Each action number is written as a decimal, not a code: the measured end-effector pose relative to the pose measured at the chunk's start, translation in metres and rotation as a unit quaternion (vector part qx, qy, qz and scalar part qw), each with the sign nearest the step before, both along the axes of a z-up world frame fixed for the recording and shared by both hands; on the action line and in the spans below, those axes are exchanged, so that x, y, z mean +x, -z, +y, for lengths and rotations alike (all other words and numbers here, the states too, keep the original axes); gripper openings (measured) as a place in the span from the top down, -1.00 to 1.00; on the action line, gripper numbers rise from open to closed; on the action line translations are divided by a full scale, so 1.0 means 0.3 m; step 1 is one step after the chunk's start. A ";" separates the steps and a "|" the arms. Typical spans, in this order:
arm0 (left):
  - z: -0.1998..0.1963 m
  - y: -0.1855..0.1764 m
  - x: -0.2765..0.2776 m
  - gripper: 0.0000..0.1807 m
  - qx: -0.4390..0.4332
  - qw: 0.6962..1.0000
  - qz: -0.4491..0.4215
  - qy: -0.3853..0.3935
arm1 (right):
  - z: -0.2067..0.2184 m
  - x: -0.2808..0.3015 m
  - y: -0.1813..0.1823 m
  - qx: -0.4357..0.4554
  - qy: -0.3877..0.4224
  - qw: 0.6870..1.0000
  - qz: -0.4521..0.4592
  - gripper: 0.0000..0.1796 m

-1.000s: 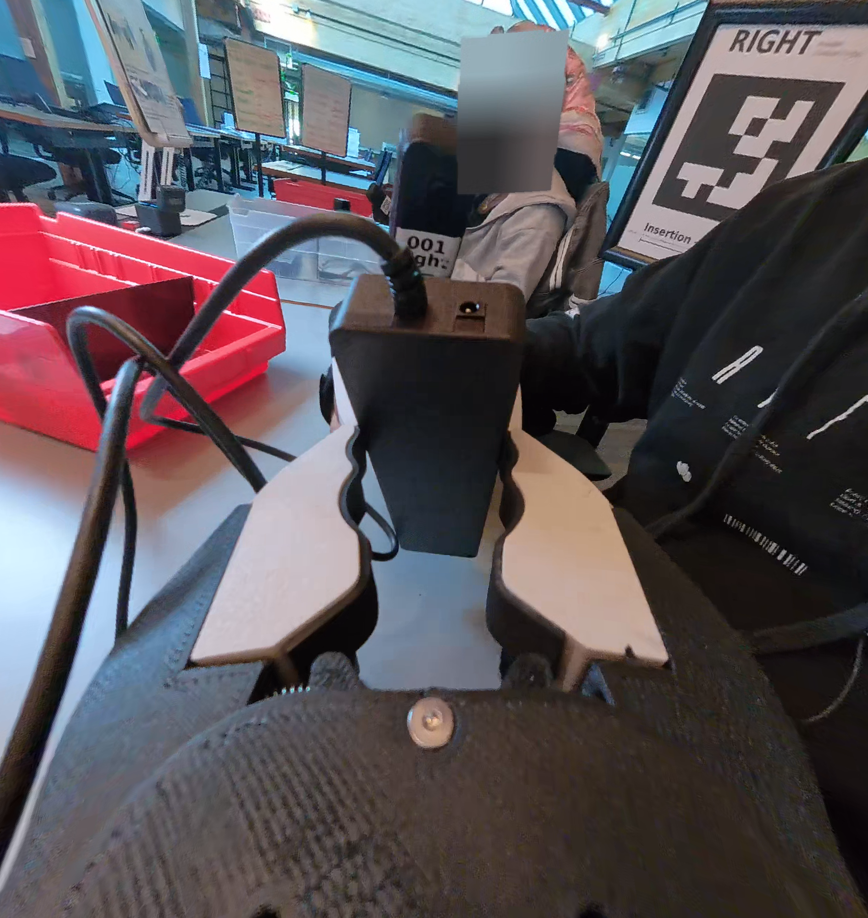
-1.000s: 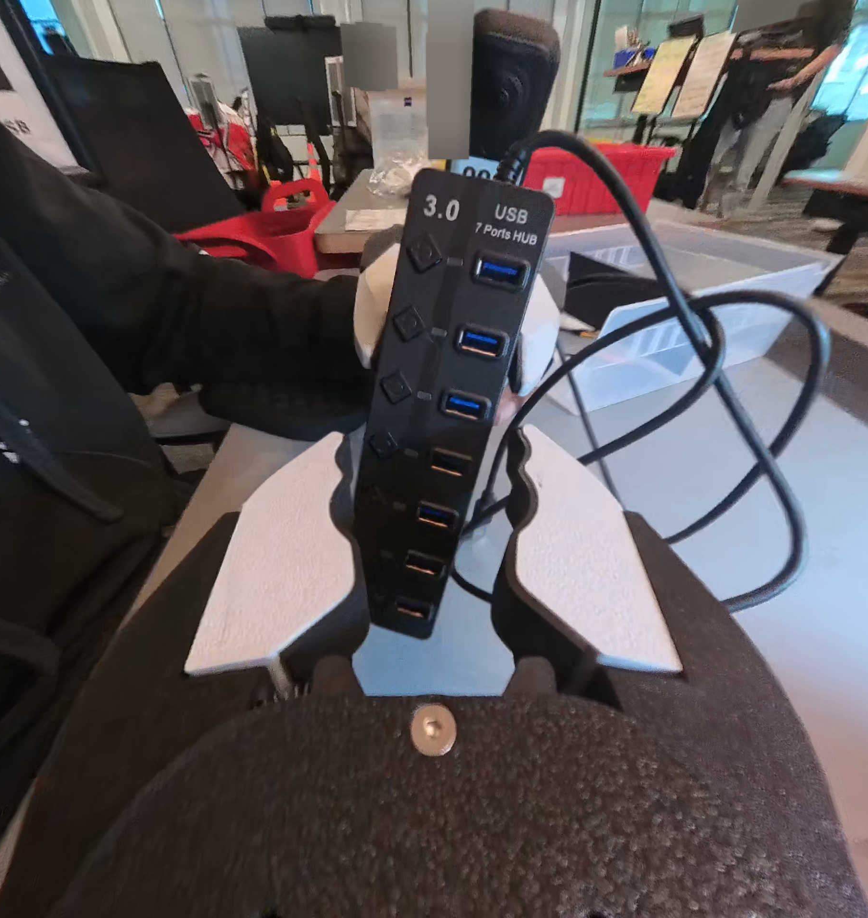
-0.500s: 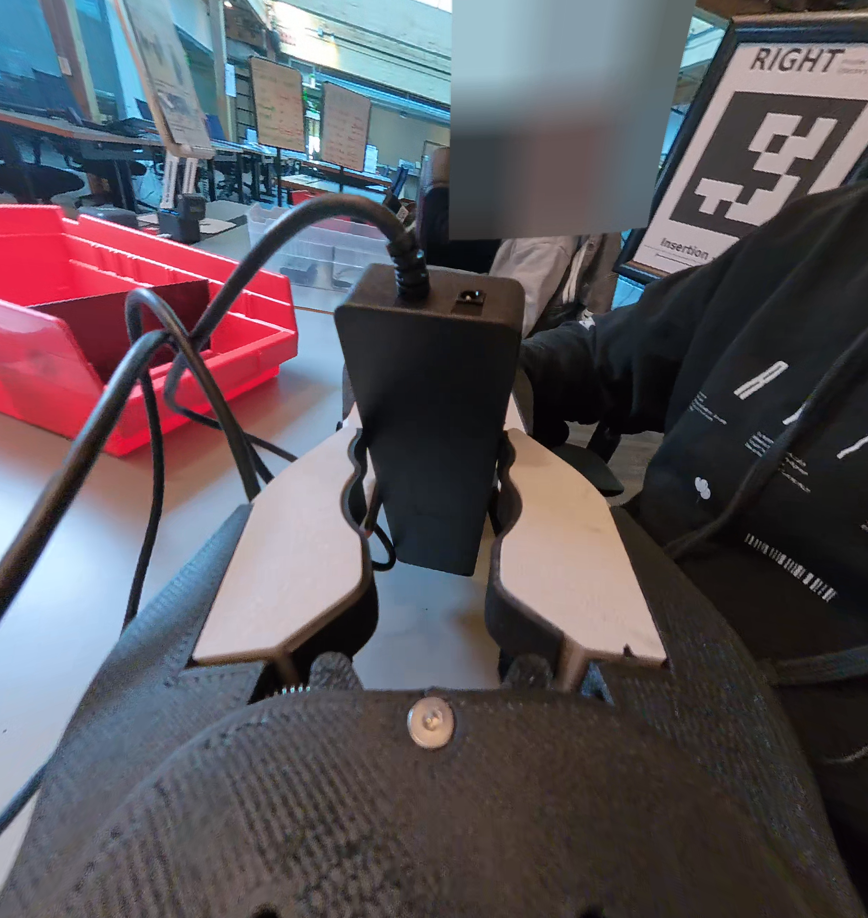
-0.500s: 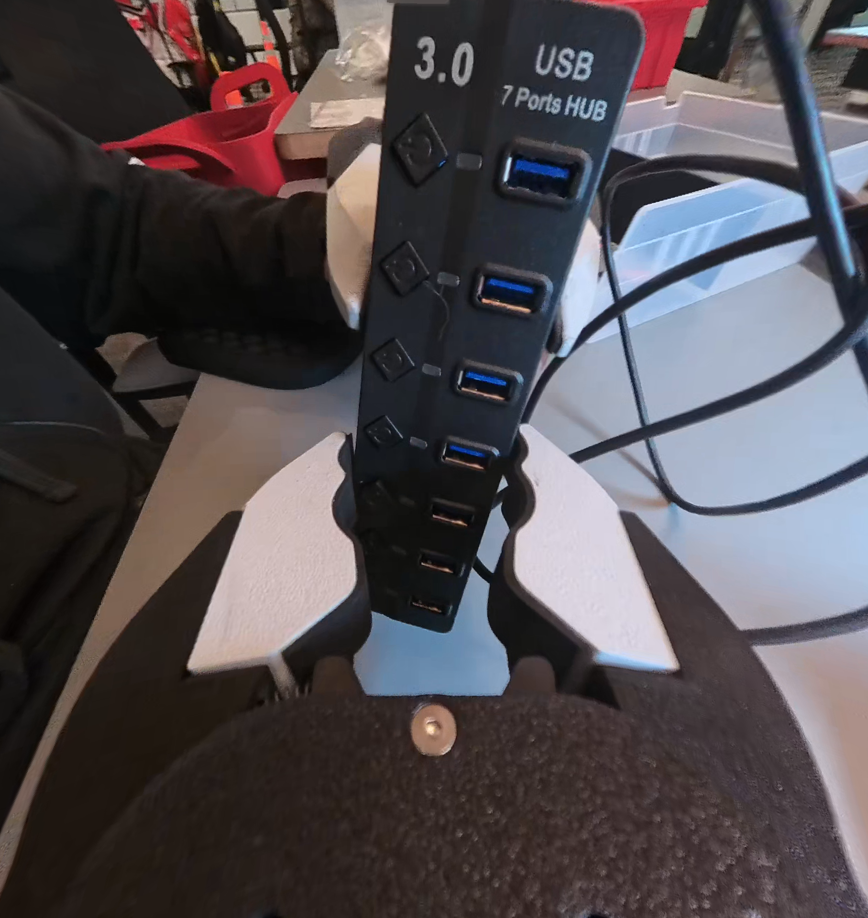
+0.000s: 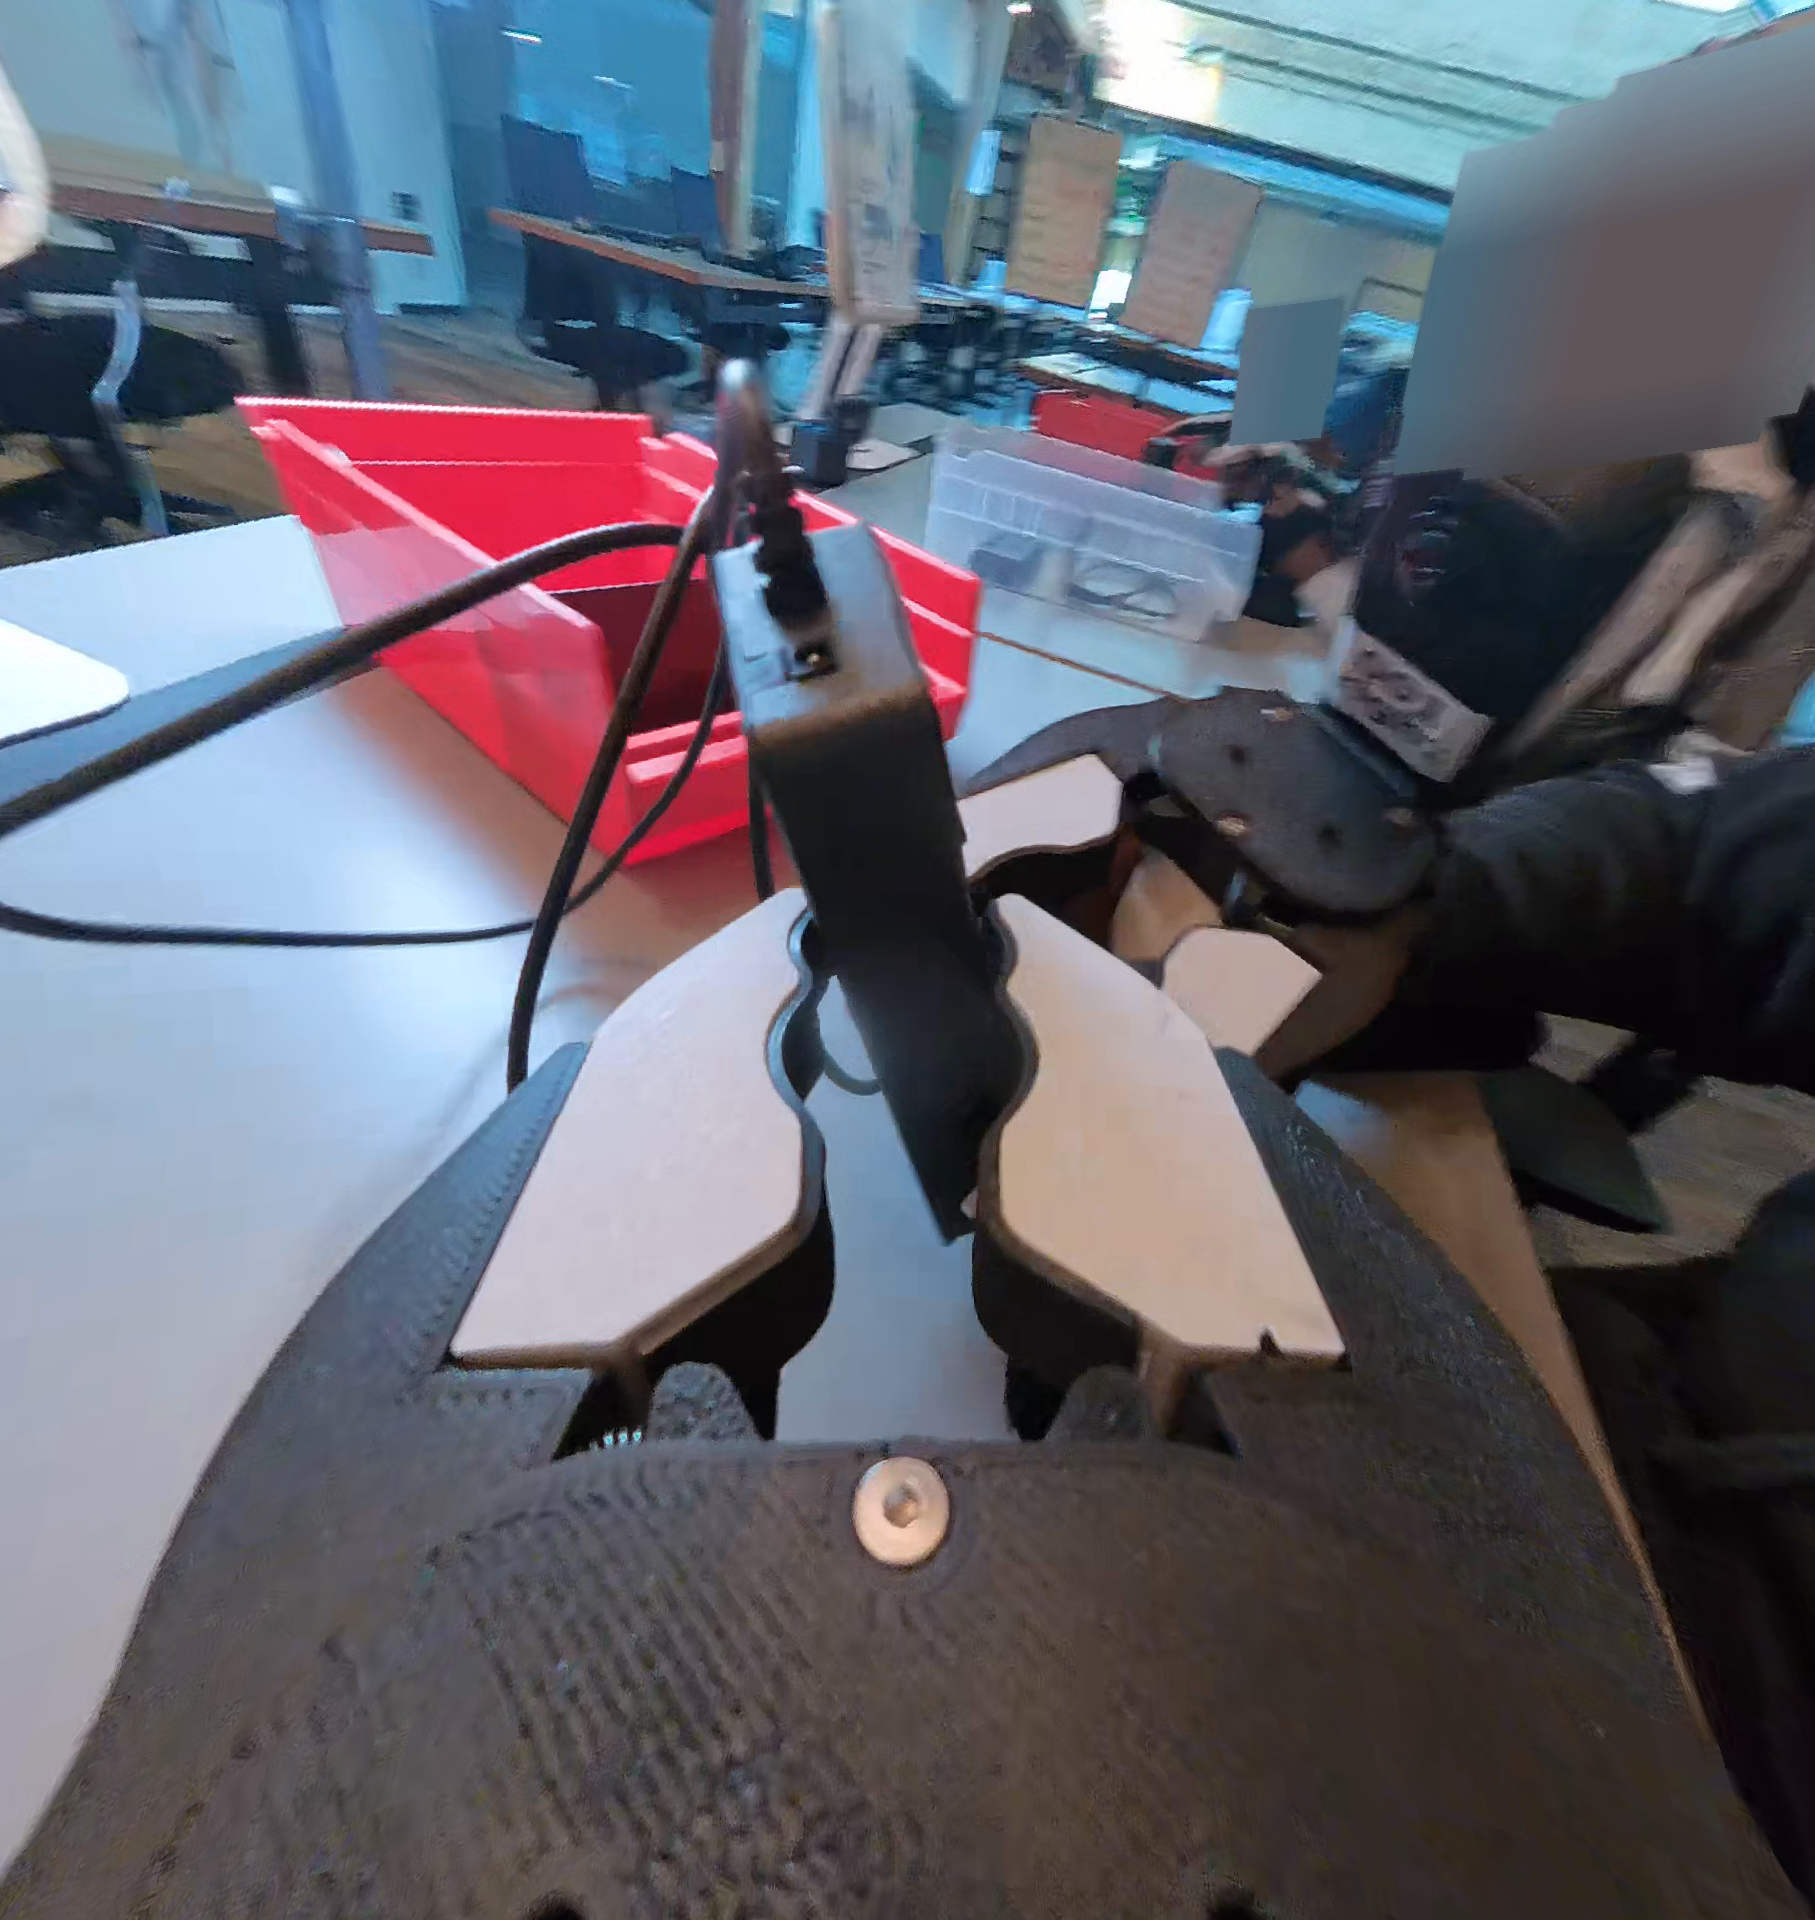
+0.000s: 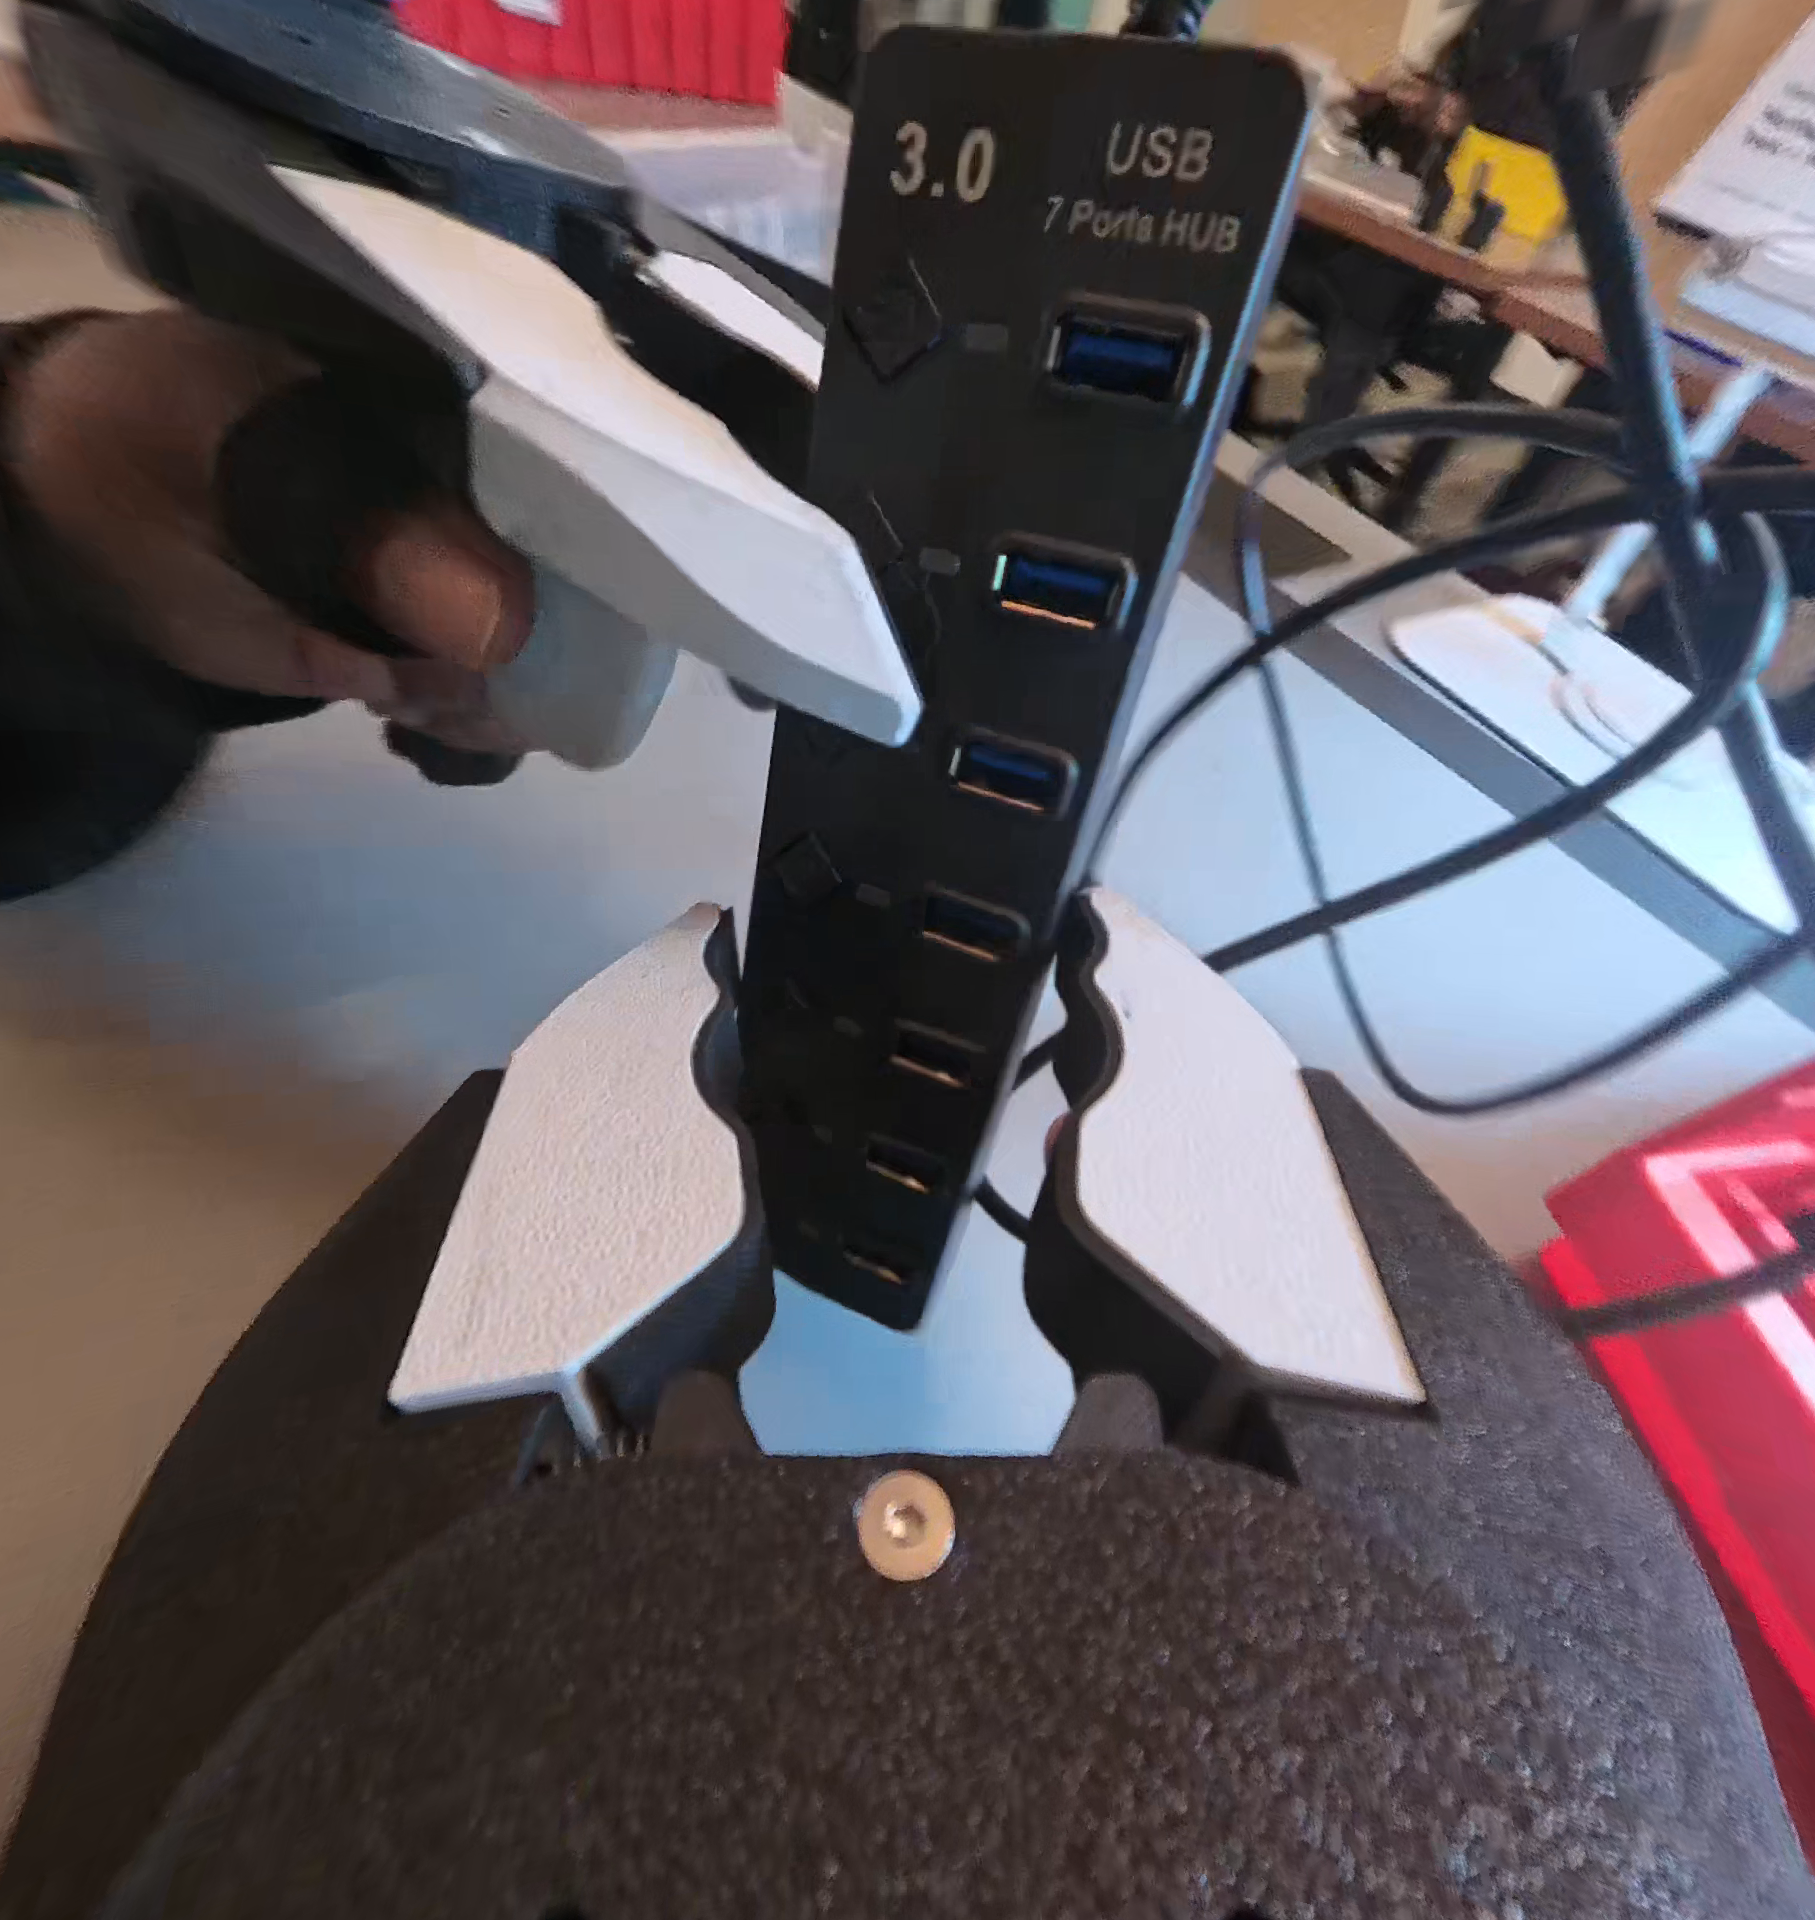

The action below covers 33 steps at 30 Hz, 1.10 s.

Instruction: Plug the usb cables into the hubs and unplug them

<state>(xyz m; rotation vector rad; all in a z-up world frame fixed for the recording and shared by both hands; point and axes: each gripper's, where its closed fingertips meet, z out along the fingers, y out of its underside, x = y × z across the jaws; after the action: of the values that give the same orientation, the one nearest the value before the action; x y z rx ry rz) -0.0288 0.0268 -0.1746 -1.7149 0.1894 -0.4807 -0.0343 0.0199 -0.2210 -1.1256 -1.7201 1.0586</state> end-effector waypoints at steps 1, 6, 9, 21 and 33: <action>-0.017 -0.020 0.003 0.71 0.008 1.000 -0.010 0.027 | -0.024 0.012 -0.016 -0.013 -0.041 0.999 0.006 0.35; -0.107 -0.051 -0.014 0.74 -0.002 0.989 -0.048 0.138 | -0.134 0.176 -0.129 -0.056 -0.272 0.960 0.024 0.47; -0.162 -0.039 0.010 0.74 -0.040 0.965 -0.117 0.232 | -0.139 0.283 -0.212 -0.034 -0.348 0.936 0.029 0.52; -0.276 -0.007 0.278 0.73 -0.091 0.842 -0.189 0.496 | -0.166 0.295 -0.153 0.014 -0.383 0.924 -0.024 0.07; -0.335 0.093 0.370 0.73 -0.184 0.793 -0.185 0.551 | -0.324 0.298 -0.072 -0.006 -0.428 0.904 -0.020 0.12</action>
<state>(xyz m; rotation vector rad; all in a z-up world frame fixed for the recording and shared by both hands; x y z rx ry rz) 0.0821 -0.0736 -0.2024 -1.6906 0.8753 -1.8014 0.0550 -0.0772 -0.1994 -0.3482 -2.3075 1.5530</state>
